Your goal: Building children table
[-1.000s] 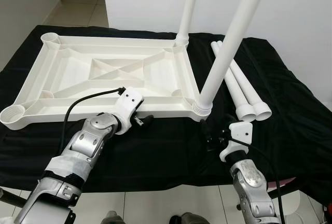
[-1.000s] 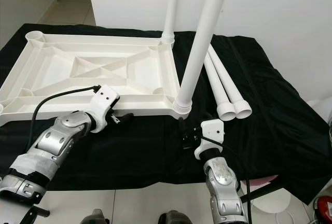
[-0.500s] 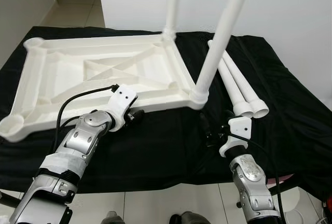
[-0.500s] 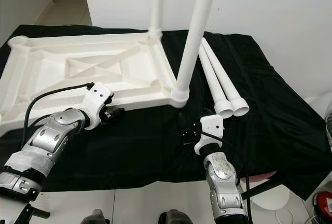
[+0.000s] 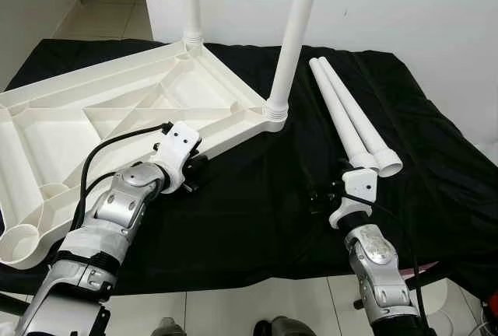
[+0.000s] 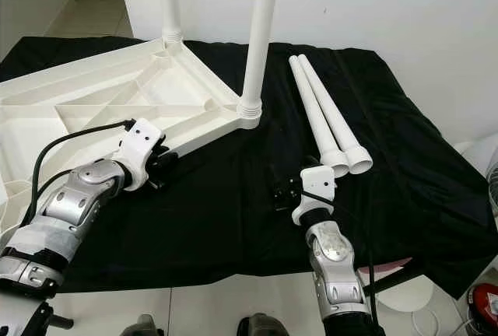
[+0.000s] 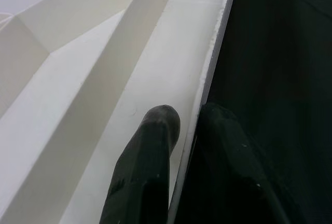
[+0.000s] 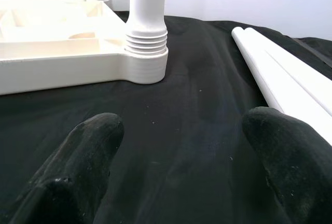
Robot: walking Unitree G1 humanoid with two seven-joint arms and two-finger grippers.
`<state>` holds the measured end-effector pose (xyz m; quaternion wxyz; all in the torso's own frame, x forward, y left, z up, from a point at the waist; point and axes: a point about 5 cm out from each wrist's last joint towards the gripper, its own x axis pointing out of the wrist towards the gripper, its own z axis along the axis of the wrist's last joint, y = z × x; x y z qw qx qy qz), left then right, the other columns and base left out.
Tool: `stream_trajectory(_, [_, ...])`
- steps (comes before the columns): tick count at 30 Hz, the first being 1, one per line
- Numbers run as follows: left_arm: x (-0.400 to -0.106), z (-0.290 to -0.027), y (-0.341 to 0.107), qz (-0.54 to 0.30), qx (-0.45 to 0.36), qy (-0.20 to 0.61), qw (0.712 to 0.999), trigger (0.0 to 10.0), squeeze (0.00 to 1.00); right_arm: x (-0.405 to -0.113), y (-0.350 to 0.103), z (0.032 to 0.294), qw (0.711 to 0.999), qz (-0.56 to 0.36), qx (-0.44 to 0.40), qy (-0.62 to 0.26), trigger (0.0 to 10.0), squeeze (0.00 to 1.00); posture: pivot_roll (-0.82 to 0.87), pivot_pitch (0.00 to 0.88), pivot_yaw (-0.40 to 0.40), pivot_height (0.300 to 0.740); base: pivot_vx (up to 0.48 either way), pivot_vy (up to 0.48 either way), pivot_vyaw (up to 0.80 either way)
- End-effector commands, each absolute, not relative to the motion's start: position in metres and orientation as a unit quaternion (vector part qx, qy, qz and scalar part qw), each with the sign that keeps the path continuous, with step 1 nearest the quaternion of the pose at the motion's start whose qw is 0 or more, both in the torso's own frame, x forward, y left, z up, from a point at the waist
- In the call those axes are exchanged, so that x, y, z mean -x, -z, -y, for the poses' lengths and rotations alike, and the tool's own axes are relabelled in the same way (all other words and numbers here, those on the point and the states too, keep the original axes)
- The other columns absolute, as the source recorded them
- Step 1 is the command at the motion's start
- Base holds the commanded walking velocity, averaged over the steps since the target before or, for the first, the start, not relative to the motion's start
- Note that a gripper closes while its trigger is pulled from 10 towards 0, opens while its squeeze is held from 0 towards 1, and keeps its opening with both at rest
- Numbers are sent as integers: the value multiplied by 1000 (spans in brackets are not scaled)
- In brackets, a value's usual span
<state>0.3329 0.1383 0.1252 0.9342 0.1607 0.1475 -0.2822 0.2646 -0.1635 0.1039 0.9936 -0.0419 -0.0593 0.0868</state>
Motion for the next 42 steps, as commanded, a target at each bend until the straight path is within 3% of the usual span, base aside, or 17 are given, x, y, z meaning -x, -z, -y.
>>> stream_trajectory(1, [-333,-135,-121,-153,-153,237,947,0,0,-267,-104,169,994,60,45,-76,10000,0,62,1,-47,740,0,0,0])
stream_trajectory(2, [-333,-127,-121,-149,-148,238,948,784,0,-269,-105,170,994,62,46,-74,10000,0,63,2,-49,740,0,0,0])
stream_trajectory(3, [-333,-127,-121,-149,-148,238,948,784,0,-269,-105,170,994,62,46,-74,10000,0,63,2,-49,740,0,0,0])
stream_trajectory(4, [-333,-112,-124,-136,-142,249,948,10000,0,-272,-107,170,994,65,48,-71,10000,0,63,2,-51,740,0,0,0])
stream_trajectory(9, [-328,-89,-130,-110,-117,291,943,10000,0,-276,-109,171,994,70,51,-70,10000,0,63,1,-53,740,0,0,0])
stream_trajectory(10, [-327,-86,-131,-107,-105,299,942,10000,129,-277,-109,171,994,71,51,-70,10000,0,63,1,-52,740,0,0,0])
stream_trajectory(11, [-326,-84,-132,-106,-97,304,942,10000,1000,-277,-109,171,994,71,52,-70,10000,0,62,0,-51,740,0,0,0])
stream_trajectory(15, [-324,-78,-134,-98,-103,323,936,10000,1000,-279,-110,170,993,73,53,-70,10000,0,61,0,-48,740,0,0,0])
stream_trajectory(16, [-322,-77,-136,-90,-100,333,933,10000,0,-279,-110,170,993,74,53,-70,10000,0,60,0,-47,740,0,0,0])
stream_trajectory(21, [-319,-80,-156,-32,-65,353,933,10000,0,-280,-109,169,993,75,53,-70,10000,0,67,0,-50,740,0,0,0])
stream_trajectory(28, [-329,-103,-171,7,-70,299,952,10000,0,-281,-108,166,993,75,51,-72,10000,0,79,0,-54,740,0,0,0])
stream_trajectory(30, [-339,-127,-168,-7,-101,245,964,10000,0,-284,-107,164,994,73,43,-70,10000,0,89,0,-55,740,0,0,0])
stream_trajectory(35, [-344,-147,-167,-20,-116,205,972,10000,0,-285,-107,163,994,73,38,-67,10000,0,93,0,-55,740,0,0,0])
stream_trajectory(39, [-347,-186,-163,-49,-151,153,975,10000,0,-285,-105,159,995,73,30,-65,10000,0,101,0,-51,740,0,0,0])
stream_trajectory(42, [-347,-195,-162,-57,-161,142,975,10000,0,-285,-105,158,995,73,29,-65,10000,0,103,0,-49,740,0,0,0])
